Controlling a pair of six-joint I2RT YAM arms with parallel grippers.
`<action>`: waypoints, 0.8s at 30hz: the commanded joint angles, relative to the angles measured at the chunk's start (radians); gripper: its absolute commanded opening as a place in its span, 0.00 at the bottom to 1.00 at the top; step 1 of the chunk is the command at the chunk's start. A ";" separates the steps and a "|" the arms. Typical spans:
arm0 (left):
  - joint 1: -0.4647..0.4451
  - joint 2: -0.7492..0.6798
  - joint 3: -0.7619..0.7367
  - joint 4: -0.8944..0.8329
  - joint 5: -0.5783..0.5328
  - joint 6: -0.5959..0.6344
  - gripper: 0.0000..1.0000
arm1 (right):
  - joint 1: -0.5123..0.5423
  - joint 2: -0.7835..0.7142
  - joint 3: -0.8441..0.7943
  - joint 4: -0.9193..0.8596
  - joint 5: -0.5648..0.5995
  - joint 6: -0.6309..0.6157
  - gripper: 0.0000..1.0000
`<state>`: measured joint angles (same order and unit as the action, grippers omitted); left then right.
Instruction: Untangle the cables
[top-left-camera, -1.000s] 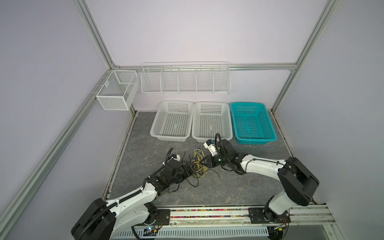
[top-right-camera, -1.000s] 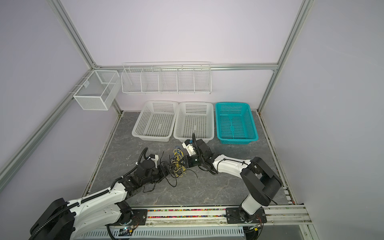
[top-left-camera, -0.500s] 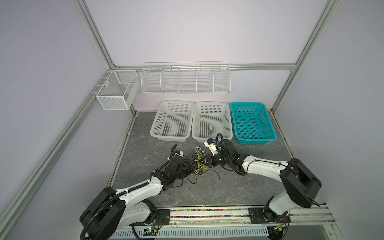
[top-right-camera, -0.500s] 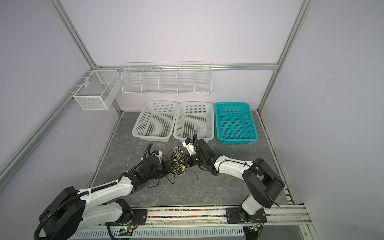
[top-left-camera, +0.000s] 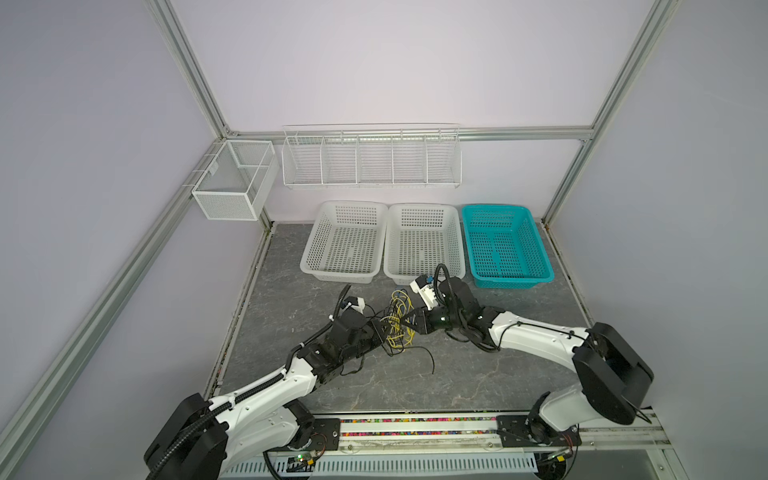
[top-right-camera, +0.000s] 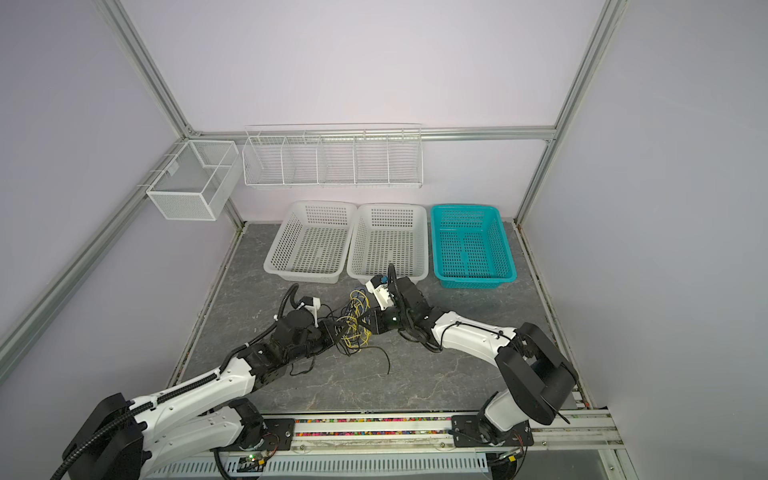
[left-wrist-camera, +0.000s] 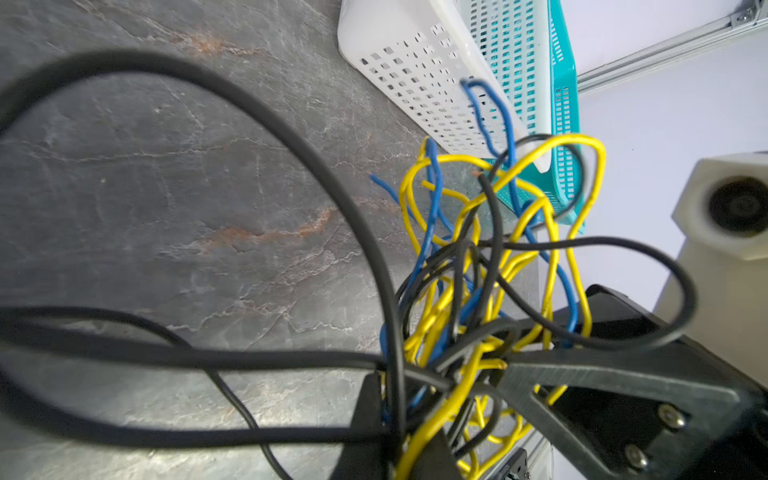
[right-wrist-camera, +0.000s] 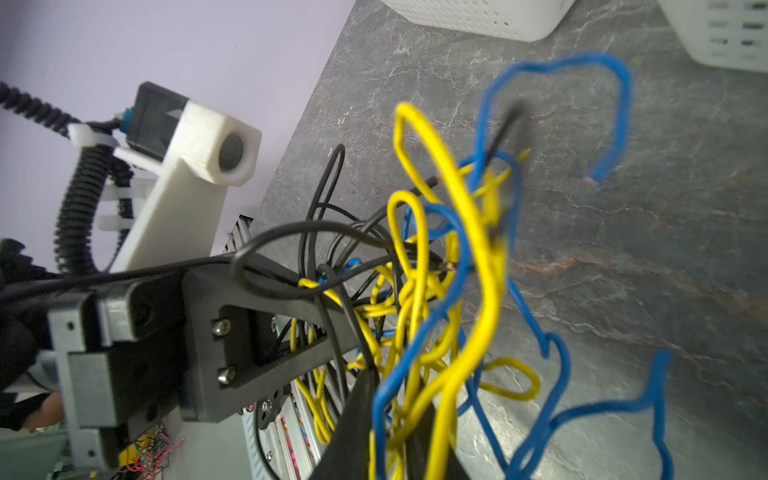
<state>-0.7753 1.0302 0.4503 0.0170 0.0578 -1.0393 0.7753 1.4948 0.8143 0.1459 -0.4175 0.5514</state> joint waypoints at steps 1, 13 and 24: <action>-0.002 -0.011 0.086 -0.081 -0.041 0.053 0.00 | 0.017 -0.054 0.015 -0.068 0.025 -0.049 0.25; -0.001 0.044 0.194 -0.247 -0.047 0.147 0.00 | 0.009 -0.166 -0.007 -0.105 0.057 -0.112 0.45; -0.001 0.094 0.265 -0.327 -0.064 0.181 0.00 | -0.006 -0.220 -0.020 -0.113 0.052 -0.131 0.44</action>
<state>-0.7753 1.1084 0.6773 -0.2672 0.0368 -0.8845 0.7738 1.3315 0.8047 0.0208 -0.3664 0.4477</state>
